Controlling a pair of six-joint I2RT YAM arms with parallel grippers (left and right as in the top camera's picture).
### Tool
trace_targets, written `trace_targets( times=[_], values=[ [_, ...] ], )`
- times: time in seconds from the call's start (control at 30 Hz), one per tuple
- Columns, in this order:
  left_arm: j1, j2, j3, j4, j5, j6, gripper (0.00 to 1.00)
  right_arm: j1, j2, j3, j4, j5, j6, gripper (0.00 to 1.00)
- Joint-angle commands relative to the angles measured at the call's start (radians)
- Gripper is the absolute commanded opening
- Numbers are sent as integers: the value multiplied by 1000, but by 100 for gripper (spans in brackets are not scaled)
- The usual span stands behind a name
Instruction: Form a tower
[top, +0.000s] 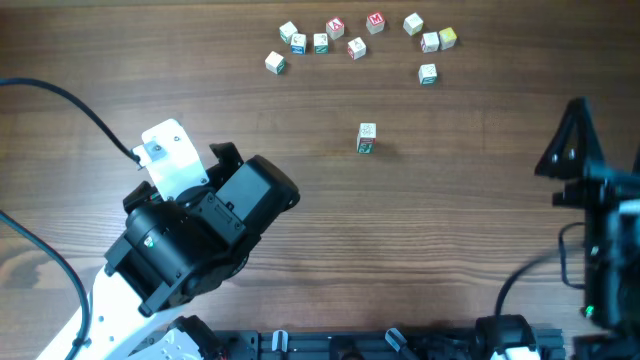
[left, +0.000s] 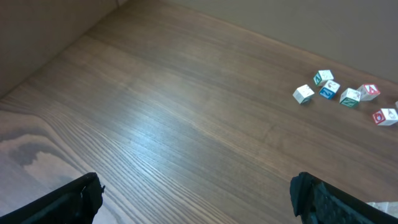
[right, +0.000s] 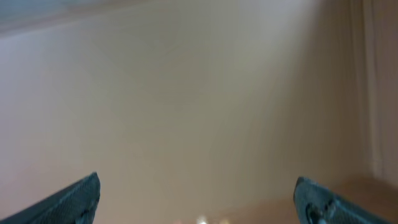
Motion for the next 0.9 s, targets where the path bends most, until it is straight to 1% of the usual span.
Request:
trace_targets(
  times=[0.0,0.03,0.1,0.2,0.27,0.3,0.33,0.53,0.63,0.7,0.77,0.87],
  values=[
    [1,4,-3,2,-2,-17,100,-36,-211,-274,167,-82,-42,100],
    [1,4,-3,2,-2,-17,100,-46,-285,-384,236,-100,-42,100],
    [1,4,-3,2,-2,-17,100,-68,-367,-519,323,-132,-39,100],
    [1,4,-3,2,-2,-17,100,-81,-448,-671,393,-127,-34,99],
    [1,4,-3,2,-2,-17,100,-81,-488,-746,410,-112,-29,100],
    [1,4,-3,2,-2,-17,100,-81,-509,-779,412,-90,-3,100],
    [1,4,-3,2,-2,-17,100,-81,-515,-813,428,-71,21,100],
    [1,4,-3,2,-2,-17,100,-81,-515,-973,495,-64,23,100],
    [1,4,-3,2,-2,-17,100,-81,-515,-988,423,-60,68,100],
    [1,4,-3,2,-2,-17,100,-81,-515,-988,382,-61,74,100],
    [1,4,-3,2,-3,-17,100,-81,-515,-988,269,-63,73,100],
    [1,4,-3,2,-2,-17,100,-81,-515,-988,275,-72,66,100]
  ],
)
